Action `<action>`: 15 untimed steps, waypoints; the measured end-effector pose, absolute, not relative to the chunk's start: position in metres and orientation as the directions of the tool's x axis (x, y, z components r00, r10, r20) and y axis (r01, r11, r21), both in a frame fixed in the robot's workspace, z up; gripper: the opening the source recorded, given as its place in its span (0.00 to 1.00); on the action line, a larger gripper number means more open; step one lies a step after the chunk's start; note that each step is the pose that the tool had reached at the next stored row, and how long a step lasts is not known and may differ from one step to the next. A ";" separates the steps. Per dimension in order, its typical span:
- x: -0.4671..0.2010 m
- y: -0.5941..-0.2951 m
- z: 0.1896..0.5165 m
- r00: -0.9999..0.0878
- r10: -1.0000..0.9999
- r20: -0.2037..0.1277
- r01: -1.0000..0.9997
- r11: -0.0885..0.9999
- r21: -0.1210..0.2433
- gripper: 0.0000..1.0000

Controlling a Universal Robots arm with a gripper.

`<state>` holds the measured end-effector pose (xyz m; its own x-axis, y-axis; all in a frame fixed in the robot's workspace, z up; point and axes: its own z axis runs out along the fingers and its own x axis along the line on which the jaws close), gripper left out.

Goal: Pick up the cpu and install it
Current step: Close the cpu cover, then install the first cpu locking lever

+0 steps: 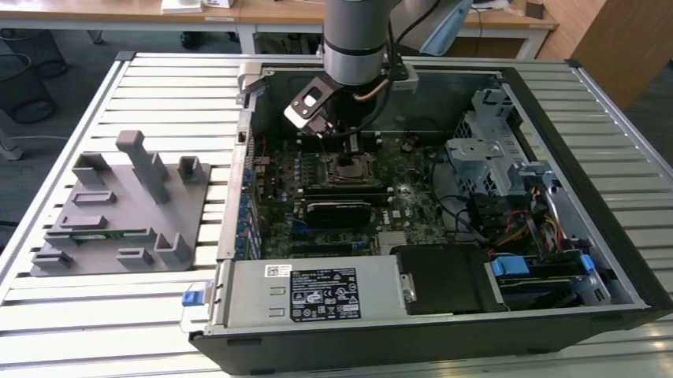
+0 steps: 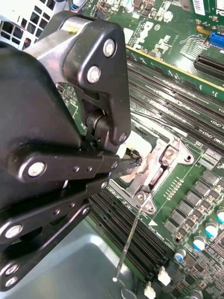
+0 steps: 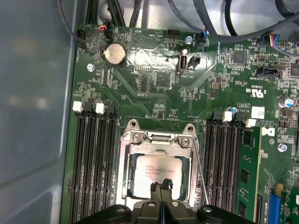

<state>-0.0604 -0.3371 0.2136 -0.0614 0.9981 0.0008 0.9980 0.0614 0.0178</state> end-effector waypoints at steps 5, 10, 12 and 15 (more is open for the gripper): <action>-0.058 -0.337 0.214 -0.061 0.998 0.001 0.998 0.061 0.018 0.11; -0.058 -0.337 0.215 -0.061 0.998 0.001 0.998 0.061 0.018 0.11; -0.058 -0.337 0.216 -0.061 0.998 0.001 0.998 0.061 0.018 0.11; -0.058 -0.337 0.219 -0.061 0.998 0.001 0.998 0.061 0.018 0.11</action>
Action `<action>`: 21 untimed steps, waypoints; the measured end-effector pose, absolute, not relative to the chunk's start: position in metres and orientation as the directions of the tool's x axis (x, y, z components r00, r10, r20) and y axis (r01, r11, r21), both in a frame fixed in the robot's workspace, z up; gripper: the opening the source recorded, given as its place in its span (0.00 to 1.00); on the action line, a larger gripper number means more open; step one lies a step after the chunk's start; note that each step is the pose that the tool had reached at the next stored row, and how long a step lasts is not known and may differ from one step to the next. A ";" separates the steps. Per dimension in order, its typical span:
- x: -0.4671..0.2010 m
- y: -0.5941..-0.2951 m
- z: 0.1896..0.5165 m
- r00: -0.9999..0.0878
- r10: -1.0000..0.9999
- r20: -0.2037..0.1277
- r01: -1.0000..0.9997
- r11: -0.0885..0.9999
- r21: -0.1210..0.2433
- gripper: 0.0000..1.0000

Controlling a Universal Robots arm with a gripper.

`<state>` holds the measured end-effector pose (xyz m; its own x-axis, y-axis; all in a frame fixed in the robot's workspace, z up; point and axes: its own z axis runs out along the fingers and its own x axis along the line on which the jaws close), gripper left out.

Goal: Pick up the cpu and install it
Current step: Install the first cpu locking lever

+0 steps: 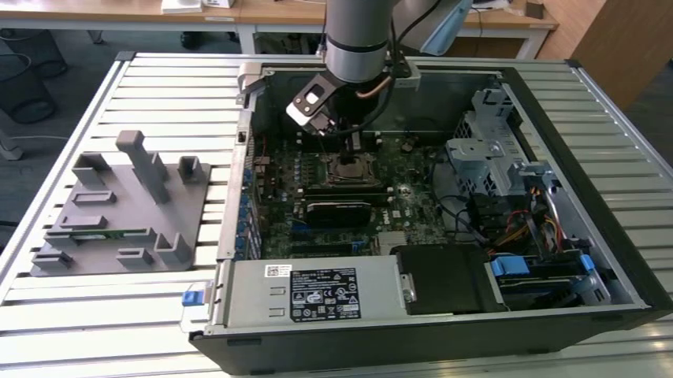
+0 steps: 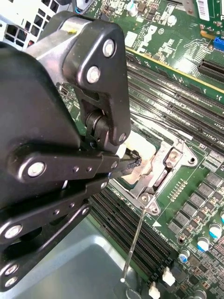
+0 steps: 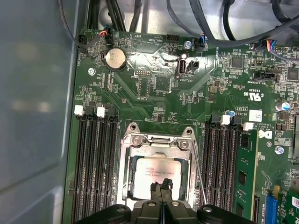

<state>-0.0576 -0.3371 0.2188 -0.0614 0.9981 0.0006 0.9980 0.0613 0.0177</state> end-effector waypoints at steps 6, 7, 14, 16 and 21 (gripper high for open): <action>-0.058 -0.337 0.223 -0.061 0.998 0.001 0.998 0.061 0.017 0.11; -0.058 -0.337 0.224 -0.061 0.998 0.001 0.998 0.061 0.017 0.11; -0.058 -0.337 0.231 -0.061 0.998 0.001 0.998 0.061 0.016 0.11; -0.058 -0.337 0.235 -0.061 0.998 0.001 0.998 0.061 0.016 0.11; -0.058 -0.337 0.248 -0.061 0.998 0.001 0.998 0.061 0.016 0.11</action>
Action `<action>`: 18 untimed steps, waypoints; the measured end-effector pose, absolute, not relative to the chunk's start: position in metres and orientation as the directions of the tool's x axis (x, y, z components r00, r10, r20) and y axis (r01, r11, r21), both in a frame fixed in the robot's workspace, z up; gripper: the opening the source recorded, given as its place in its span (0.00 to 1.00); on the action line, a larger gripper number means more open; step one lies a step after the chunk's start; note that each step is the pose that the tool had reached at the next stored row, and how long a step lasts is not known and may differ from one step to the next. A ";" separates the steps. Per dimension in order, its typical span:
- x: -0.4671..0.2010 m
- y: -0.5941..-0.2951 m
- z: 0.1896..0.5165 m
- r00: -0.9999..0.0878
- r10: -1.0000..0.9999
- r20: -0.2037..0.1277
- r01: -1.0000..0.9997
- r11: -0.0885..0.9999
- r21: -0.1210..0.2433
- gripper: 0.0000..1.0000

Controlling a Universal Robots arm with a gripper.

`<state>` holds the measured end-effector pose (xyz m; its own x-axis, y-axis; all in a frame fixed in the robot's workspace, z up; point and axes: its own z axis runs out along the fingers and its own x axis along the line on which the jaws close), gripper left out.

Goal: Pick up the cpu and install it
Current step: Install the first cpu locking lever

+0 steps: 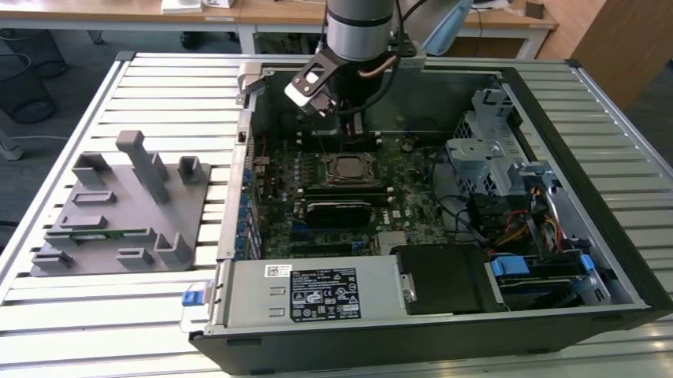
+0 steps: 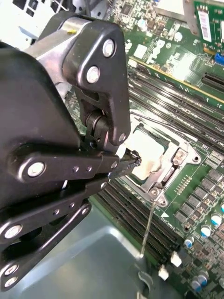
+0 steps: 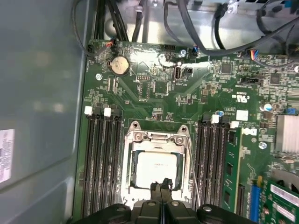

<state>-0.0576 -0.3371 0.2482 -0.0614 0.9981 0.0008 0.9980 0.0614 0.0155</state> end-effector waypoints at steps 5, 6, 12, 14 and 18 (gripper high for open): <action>-0.058 -0.337 0.261 -0.061 0.998 0.001 0.998 0.061 0.014 0.11; -0.058 -0.337 0.263 -0.061 0.998 0.001 0.998 0.061 0.013 0.11; -0.058 -0.337 0.276 -0.062 0.998 0.001 0.998 0.062 0.013 0.11; -0.058 -0.337 0.276 -0.082 0.997 -0.002 0.997 0.082 0.013 0.11; -0.058 -0.337 0.276 -0.149 0.989 -0.012 0.989 0.149 0.012 0.11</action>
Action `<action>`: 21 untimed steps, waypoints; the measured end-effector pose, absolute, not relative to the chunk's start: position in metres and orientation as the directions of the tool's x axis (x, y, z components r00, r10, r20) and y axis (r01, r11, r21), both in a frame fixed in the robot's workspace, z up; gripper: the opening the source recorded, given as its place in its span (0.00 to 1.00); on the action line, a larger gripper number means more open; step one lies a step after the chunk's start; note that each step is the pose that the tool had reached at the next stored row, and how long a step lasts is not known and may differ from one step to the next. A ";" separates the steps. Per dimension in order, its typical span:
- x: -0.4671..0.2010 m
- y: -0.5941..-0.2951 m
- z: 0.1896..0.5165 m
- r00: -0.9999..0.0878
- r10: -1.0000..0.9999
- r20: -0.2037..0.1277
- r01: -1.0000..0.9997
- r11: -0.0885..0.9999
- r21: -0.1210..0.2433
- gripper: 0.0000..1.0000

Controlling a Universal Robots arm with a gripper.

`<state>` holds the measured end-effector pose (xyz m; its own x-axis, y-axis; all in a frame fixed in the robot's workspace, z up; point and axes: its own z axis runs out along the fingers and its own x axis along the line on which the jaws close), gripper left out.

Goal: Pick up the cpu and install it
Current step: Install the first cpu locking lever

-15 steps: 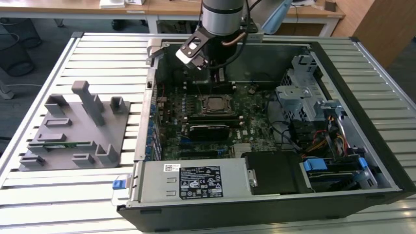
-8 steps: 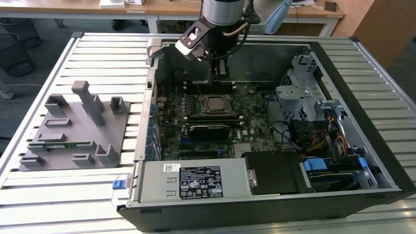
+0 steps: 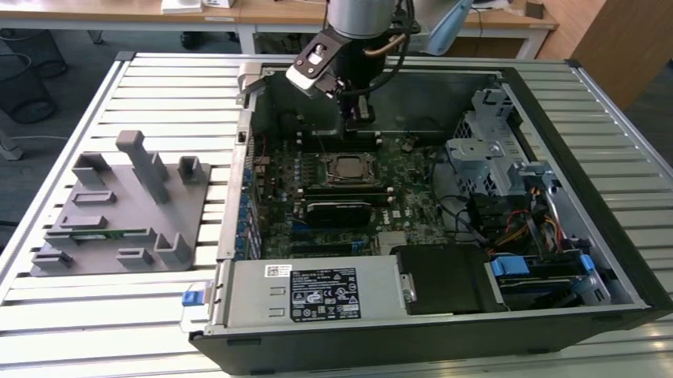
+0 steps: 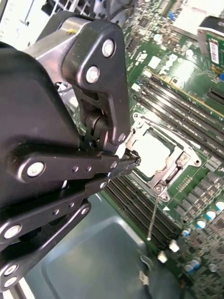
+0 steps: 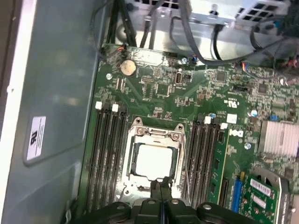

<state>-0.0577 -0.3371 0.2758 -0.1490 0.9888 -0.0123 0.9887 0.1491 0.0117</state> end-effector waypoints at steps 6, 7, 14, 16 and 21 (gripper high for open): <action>-0.058 -0.337 0.276 -0.241 0.970 -0.026 0.970 0.241 0.009 0.11; -0.058 -0.337 0.276 -0.256 0.966 -0.029 0.967 0.256 0.008 0.11; -0.058 -0.337 0.276 -0.325 0.945 -0.046 0.945 0.326 0.003 0.11; -0.058 -0.337 0.276 -0.345 0.938 -0.049 0.939 0.345 0.002 0.11; -0.058 -0.337 0.276 -0.401 0.915 -0.051 0.916 0.401 0.001 0.11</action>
